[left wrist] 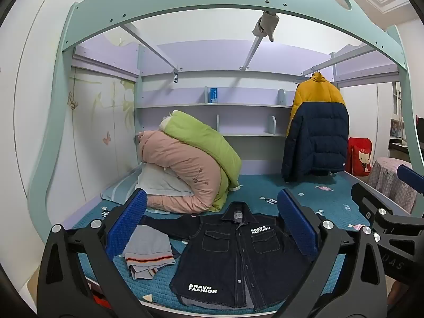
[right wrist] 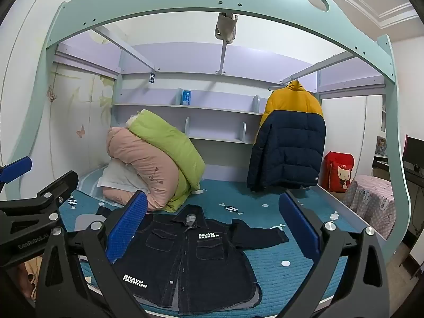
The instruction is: Fold large clothes
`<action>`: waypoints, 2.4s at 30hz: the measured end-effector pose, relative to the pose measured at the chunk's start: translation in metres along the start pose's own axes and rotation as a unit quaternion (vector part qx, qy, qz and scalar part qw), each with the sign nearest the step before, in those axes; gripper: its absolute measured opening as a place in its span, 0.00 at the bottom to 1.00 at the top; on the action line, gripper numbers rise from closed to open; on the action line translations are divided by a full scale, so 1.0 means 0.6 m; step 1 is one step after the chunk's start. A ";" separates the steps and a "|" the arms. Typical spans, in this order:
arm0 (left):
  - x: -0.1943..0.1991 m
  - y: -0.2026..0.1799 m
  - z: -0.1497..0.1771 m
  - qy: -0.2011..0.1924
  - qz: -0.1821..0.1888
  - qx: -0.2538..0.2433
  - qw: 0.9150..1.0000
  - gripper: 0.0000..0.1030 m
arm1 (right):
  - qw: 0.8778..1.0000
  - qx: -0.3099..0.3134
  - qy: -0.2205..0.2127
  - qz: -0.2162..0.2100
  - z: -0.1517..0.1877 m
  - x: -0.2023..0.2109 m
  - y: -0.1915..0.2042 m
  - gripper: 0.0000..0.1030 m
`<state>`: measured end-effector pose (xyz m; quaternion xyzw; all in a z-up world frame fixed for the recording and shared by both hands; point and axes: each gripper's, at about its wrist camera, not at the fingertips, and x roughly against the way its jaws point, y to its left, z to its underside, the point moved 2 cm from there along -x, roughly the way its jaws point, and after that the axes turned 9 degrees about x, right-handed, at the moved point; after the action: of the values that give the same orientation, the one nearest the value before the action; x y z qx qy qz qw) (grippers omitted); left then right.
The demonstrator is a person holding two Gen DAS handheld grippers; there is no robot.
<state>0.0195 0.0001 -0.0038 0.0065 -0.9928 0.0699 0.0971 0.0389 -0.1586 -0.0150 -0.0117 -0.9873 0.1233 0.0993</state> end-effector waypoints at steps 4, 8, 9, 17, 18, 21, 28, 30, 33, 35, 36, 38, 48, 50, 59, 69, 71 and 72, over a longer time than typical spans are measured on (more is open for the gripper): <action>-0.001 -0.001 0.000 0.000 -0.001 -0.001 1.000 0.95 | 1.000 0.001 -0.002 0.001 -0.001 0.002 0.000 0.93; -0.003 -0.001 0.000 0.000 0.001 0.000 1.000 0.95 | 1.000 0.000 -0.003 0.001 -0.001 0.003 -0.001 0.93; -0.004 -0.001 0.000 0.000 0.001 0.000 1.000 0.95 | 1.000 0.001 -0.003 0.001 -0.002 0.002 -0.001 0.93; 0.003 0.001 0.002 -0.004 -0.001 -0.001 1.000 0.96 | 1.000 0.000 -0.004 0.000 0.000 -0.002 -0.002 0.93; 0.003 0.002 0.000 -0.003 0.000 0.001 1.000 0.96 | 1.000 0.000 -0.005 0.001 0.000 -0.003 -0.002 0.93; 0.003 0.002 0.000 -0.003 0.000 0.001 1.000 0.95 | 1.000 0.000 -0.005 0.001 -0.001 0.002 0.001 0.93; 0.002 0.007 -0.001 -0.005 -0.001 0.000 1.000 0.95 | 1.000 0.001 -0.005 0.002 -0.004 0.005 0.010 0.93; 0.002 0.005 -0.002 -0.004 -0.001 0.001 1.000 0.95 | 1.000 0.000 -0.005 0.000 -0.003 0.004 0.007 0.93; 0.002 0.007 -0.004 -0.005 -0.002 -0.001 1.000 0.95 | 1.000 0.001 -0.004 0.000 -0.002 0.004 0.007 0.93; 0.002 0.010 -0.006 -0.005 -0.003 -0.002 1.000 0.95 | 1.000 0.000 -0.005 0.000 -0.002 0.004 0.007 0.93; 0.001 0.012 -0.006 -0.005 -0.002 -0.001 1.000 0.95 | 1.000 0.000 -0.005 0.000 -0.002 0.004 0.007 0.93; 0.001 0.011 -0.006 -0.005 -0.002 -0.002 1.000 0.95 | 1.000 0.000 -0.005 0.000 -0.002 0.005 0.008 0.93; 0.003 0.008 -0.005 -0.007 -0.003 -0.003 1.000 0.95 | 1.000 0.001 -0.006 0.001 -0.005 0.007 0.012 0.93; 0.002 0.009 -0.005 -0.006 -0.004 -0.004 1.000 0.95 | 1.000 0.001 -0.006 0.002 -0.004 0.007 0.012 0.93; 0.007 0.020 -0.015 -0.007 -0.005 -0.004 1.000 0.95 | 1.000 0.001 -0.006 0.003 0.000 0.007 0.009 0.93; 0.007 0.019 -0.014 -0.007 -0.005 -0.005 1.000 0.95 | 1.000 0.000 -0.006 0.002 0.001 0.007 0.010 0.93; 0.007 0.021 -0.015 -0.008 -0.005 -0.005 1.000 0.95 | 1.000 0.000 -0.006 0.002 0.001 0.006 0.008 0.93; 0.007 0.020 -0.014 -0.007 -0.005 -0.005 1.000 0.95 | 1.000 0.000 -0.006 0.002 0.001 0.006 0.010 0.93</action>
<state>0.0165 0.0131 0.0038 0.0119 -0.9937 0.0642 0.0908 0.0351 -0.1530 -0.0162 -0.0132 -0.9878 0.1235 0.0936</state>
